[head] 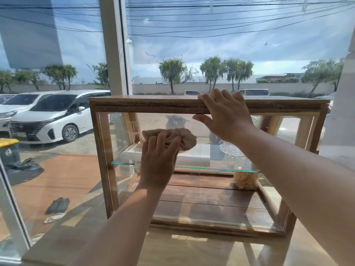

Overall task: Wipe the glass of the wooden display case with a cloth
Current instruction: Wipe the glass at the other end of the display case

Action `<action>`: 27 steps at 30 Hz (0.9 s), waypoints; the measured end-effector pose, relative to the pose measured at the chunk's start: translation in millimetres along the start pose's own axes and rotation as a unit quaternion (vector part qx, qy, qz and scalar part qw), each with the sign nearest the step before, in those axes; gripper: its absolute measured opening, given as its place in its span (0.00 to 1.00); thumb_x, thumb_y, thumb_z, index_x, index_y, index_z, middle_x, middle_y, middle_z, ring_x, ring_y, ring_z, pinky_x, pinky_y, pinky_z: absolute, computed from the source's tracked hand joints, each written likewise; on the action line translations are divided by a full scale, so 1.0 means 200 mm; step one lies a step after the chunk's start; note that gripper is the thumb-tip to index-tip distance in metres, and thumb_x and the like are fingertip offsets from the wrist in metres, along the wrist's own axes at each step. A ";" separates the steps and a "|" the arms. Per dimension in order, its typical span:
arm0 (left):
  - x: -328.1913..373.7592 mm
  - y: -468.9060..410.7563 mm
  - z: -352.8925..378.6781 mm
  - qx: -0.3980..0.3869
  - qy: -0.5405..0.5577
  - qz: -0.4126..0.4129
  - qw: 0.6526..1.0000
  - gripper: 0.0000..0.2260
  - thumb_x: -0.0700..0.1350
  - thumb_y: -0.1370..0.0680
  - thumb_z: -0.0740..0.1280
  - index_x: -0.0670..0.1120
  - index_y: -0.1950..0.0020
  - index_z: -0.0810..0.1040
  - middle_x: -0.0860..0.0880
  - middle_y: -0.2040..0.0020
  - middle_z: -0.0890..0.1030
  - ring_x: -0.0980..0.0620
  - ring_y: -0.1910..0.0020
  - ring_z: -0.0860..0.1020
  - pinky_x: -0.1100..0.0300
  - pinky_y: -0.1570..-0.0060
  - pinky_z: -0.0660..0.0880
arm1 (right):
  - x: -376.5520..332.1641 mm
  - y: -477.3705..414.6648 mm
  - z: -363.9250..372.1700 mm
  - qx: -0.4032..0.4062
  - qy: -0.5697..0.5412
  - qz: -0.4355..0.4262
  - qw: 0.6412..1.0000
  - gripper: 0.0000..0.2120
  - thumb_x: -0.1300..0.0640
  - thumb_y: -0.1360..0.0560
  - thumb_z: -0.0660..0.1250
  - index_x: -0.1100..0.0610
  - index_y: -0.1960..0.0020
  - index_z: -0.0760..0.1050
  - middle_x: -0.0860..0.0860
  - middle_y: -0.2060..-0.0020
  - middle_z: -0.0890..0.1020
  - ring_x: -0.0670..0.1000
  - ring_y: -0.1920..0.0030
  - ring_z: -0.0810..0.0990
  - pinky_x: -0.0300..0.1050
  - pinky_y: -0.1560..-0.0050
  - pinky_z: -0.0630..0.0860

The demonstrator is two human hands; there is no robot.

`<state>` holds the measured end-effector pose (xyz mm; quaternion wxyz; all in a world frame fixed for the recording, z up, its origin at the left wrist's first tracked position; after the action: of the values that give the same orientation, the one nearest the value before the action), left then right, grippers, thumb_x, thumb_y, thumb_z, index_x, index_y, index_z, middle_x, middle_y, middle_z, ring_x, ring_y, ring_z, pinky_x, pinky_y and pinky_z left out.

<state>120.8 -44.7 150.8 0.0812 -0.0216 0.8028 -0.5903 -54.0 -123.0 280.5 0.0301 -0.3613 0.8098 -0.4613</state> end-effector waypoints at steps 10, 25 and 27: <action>-0.17 -0.21 -0.09 0.031 -0.045 0.027 0.998 0.17 0.39 0.25 0.68 0.48 0.39 0.67 0.40 0.42 0.66 0.39 0.51 0.68 0.46 0.50 0.69 | -0.01 0.01 -0.02 -0.008 -0.007 0.012 1.000 0.27 0.35 0.23 0.57 0.49 0.31 0.65 0.52 0.41 0.73 0.56 0.41 0.71 0.53 0.42 0.62; -0.28 -0.14 -0.12 0.008 -0.049 0.001 0.999 0.17 0.41 0.25 0.68 0.46 0.39 0.67 0.35 0.45 0.73 0.36 0.52 0.71 0.44 0.53 0.73 | -0.02 0.01 0.00 -0.001 0.005 0.017 1.000 0.26 0.35 0.24 0.58 0.49 0.32 0.66 0.53 0.42 0.74 0.57 0.42 0.71 0.54 0.43 0.63; -0.32 -0.17 -0.13 0.027 -0.064 -0.039 0.997 0.15 0.42 0.23 0.65 0.46 0.38 0.66 0.34 0.43 0.72 0.35 0.50 0.71 0.43 0.51 0.72 | -0.02 0.01 0.00 0.002 0.002 0.015 1.000 0.26 0.35 0.24 0.58 0.50 0.32 0.66 0.53 0.42 0.74 0.57 0.41 0.71 0.54 0.43 0.63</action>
<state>177.0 -22.6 196.8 0.1100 -0.0882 0.7783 -0.6119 -52.4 -120.0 278.3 0.0362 -0.3482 0.8142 -0.4631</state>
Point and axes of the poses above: each hand's wrist, its own y-axis away from the middle knuckle, its own z-axis out of the palm, x = y × z, the point moved 1 cm from there along -y, towards the middle knuckle
